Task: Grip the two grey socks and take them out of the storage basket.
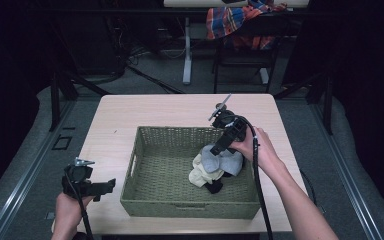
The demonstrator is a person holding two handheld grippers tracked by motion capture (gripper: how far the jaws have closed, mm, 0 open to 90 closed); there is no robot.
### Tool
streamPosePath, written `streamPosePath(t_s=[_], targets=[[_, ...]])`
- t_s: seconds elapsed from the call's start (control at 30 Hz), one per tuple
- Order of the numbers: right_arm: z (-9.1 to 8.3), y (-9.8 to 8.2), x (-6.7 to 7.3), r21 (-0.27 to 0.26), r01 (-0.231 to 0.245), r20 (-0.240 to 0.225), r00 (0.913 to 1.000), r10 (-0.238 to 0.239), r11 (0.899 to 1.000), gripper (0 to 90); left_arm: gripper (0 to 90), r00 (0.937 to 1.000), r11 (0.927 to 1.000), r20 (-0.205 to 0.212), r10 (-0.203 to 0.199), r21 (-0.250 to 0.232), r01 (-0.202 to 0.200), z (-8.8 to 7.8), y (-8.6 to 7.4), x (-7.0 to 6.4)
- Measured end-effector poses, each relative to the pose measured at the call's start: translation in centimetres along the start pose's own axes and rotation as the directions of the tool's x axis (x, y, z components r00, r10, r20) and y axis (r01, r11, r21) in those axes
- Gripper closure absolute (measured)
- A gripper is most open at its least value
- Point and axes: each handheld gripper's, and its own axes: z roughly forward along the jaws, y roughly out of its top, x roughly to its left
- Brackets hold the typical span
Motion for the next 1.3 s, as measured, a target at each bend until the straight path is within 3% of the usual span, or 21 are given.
streamPosePath(t_s=[0.2, 0.23, 0.3, 0.33, 0.57, 0.77, 0.83, 1.07, 1.17, 1.23, 1.27, 1.3], targets=[[0.9, 0.6, -0.5, -0.026, -0.019, -0.019, 0.9996, 0.019, 0.999, 13.5, 0.6, 1.0, 1.0, -0.002, -0.001, -0.001, 0.001, 0.0, 0.0, 0.0], [1.2, 0.7, -0.7, -0.062, -0.039, -0.02, 0.9991, 0.038, 0.997, 14.7, 0.7, 1.0, 1.0, -0.002, -0.001, -0.002, 0.001, 0.0, 0.0, 0.0], [1.4, 0.7, -0.8, -0.062, -0.04, -0.022, 0.999, 0.039, 0.997, 15.5, 0.7, 1.0, 1.0, -0.002, -0.001, -0.002, 0.001, 0.0, 0.0, 0.0], [2.0, 0.7, -1.0, -0.084, -0.069, -0.036, 0.9972, 0.066, 0.994, 16.9, 0.7, 1.0, 1.0, -0.003, 0.0, -0.002, 0.0, 0.0, 0.0, 0.0], [4.2, 1.1, -0.9, -0.058, -0.095, -0.027, 0.9952, 0.094, 0.994, 28.1, 0.7, 1.0, 1.0, -0.001, 0.001, 0.002, -0.001, -0.1, 0.0, 0.1], [5.7, 1.6, -0.9, -0.005, -0.091, -0.007, 0.9959, 0.091, 0.996, 37.6, 0.7, 1.0, 1.0, -0.001, 0.004, 0.002, -0.004, -0.1, 0.0, 0.1], [6.3, 1.5, -0.9, -0.001, -0.103, -0.02, 0.9945, 0.103, 0.995, 40.5, 0.7, 1.0, 1.0, -0.003, 0.0, -0.001, 0.0, -0.1, 0.0, 0.1], [7.5, 1.5, -1.0, 0.026, -0.123, -0.019, 0.9921, 0.124, 0.992, 45.3, 0.7, 1.0, 1.0, -0.001, 0.003, 0.004, -0.003, -0.1, 0.0, 0.1], [7.6, 1.5, -0.9, 0.029, -0.127, -0.017, 0.9917, 0.127, 0.991, 53.3, 0.6, 1.0, 1.0, -0.003, -0.007, -0.007, 0.007, -0.1, 0.0, 0.1], [7.7, 1.5, -0.8, 0.042, -0.136, -0.01, 0.9906, 0.136, 0.99, 66.1, 0.6, 1.0, 1.0, -0.002, -0.007, -0.007, 0.007, -0.1, 0.0, 0.1], [7.7, 1.5, -0.8, 0.042, -0.136, -0.01, 0.9906, 0.136, 0.99, 66.1, 0.6, 1.0, 1.0, -0.002, -0.007, -0.007, 0.007, -0.1, 0.0, 0.1], [7.8, 1.5, -0.9, 0.048, -0.131, -0.014, 0.9911, 0.132, 0.99, 75.7, 0.6, 1.0, 0.9999, -0.002, -0.009, -0.006, 0.009, -0.1, 0.0, 0.1]])
